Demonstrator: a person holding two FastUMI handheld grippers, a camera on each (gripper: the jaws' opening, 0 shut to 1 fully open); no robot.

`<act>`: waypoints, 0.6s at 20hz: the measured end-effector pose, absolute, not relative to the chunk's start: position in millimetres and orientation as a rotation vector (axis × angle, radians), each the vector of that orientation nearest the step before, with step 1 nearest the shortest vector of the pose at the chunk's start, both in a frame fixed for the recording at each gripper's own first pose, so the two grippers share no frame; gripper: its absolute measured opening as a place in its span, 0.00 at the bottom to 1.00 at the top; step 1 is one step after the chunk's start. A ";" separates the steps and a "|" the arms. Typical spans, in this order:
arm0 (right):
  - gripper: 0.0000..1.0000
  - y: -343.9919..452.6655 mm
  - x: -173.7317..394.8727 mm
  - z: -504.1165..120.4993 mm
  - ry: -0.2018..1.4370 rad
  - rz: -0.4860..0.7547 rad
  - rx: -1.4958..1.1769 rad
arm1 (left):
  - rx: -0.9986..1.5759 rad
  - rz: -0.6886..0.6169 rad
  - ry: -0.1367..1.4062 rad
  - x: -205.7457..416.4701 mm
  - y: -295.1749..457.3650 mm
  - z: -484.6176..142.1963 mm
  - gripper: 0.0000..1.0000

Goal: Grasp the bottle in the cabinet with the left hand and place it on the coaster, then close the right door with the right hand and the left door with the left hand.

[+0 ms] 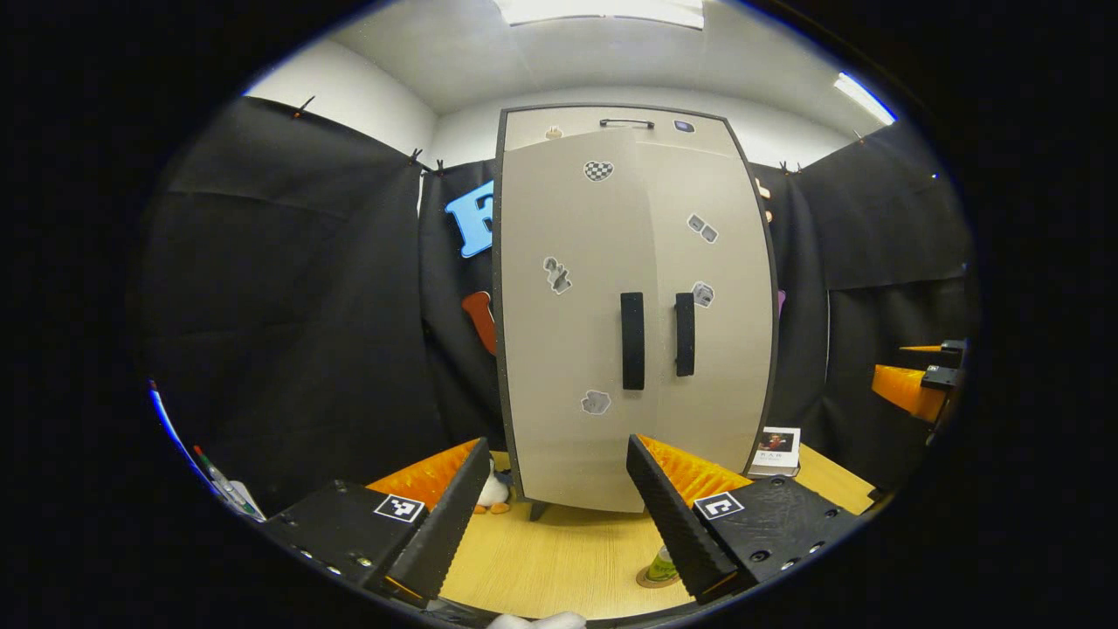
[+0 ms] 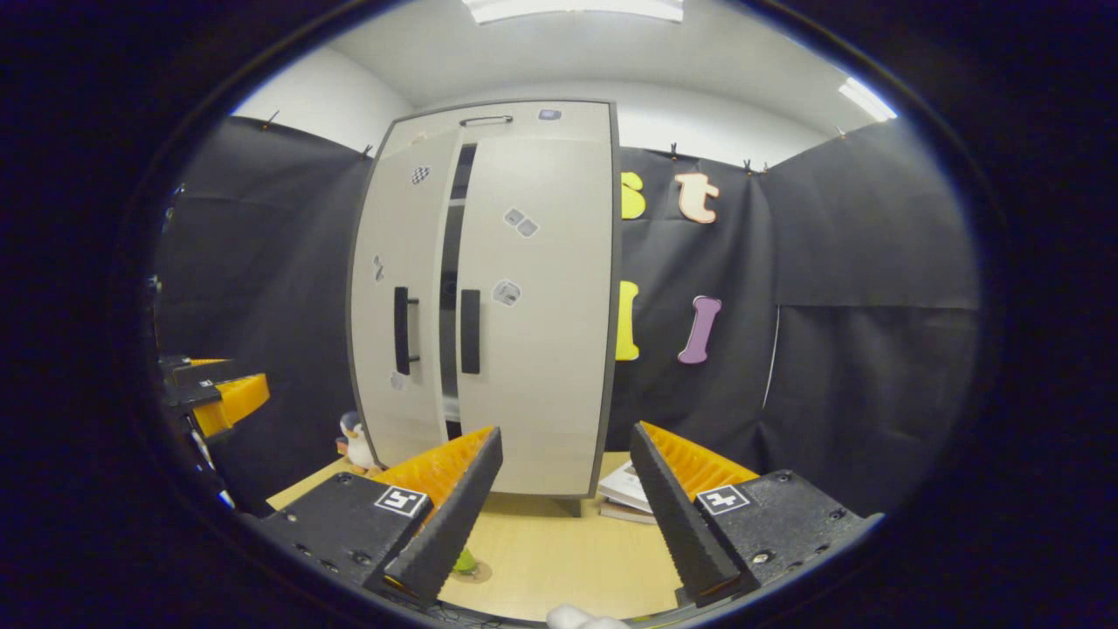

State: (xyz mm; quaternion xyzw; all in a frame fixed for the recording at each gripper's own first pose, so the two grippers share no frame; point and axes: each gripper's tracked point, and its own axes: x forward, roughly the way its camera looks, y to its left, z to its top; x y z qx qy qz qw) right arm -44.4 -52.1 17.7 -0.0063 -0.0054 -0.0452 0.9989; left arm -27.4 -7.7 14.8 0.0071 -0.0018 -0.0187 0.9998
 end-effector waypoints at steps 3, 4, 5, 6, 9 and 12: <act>0.96 -52.3 -44.7 17.8 -0.013 -0.096 -0.018 | 0.013 -0.048 -0.003 -26.3 -10.7 14.4 0.96; 0.96 -52.5 -44.8 18.6 -0.014 -0.098 -0.018 | 0.013 -0.048 -0.001 -25.6 -10.5 14.2 0.96; 0.96 -51.9 -44.1 19.1 -0.015 -0.098 -0.018 | 0.013 -0.049 -0.002 -25.2 -10.1 14.5 0.96; 0.96 -51.5 -44.4 20.0 -0.015 -0.098 -0.017 | 0.013 -0.051 0.000 -24.6 -11.2 14.5 0.96; 0.96 -49.9 -43.5 20.3 -0.017 -0.097 -0.022 | 0.017 -0.057 0.000 -24.1 -12.5 14.3 0.96; 0.96 -47.9 -43.4 20.1 -0.016 -0.095 -0.026 | 0.016 -0.063 -0.001 -24.2 -14.1 14.4 0.96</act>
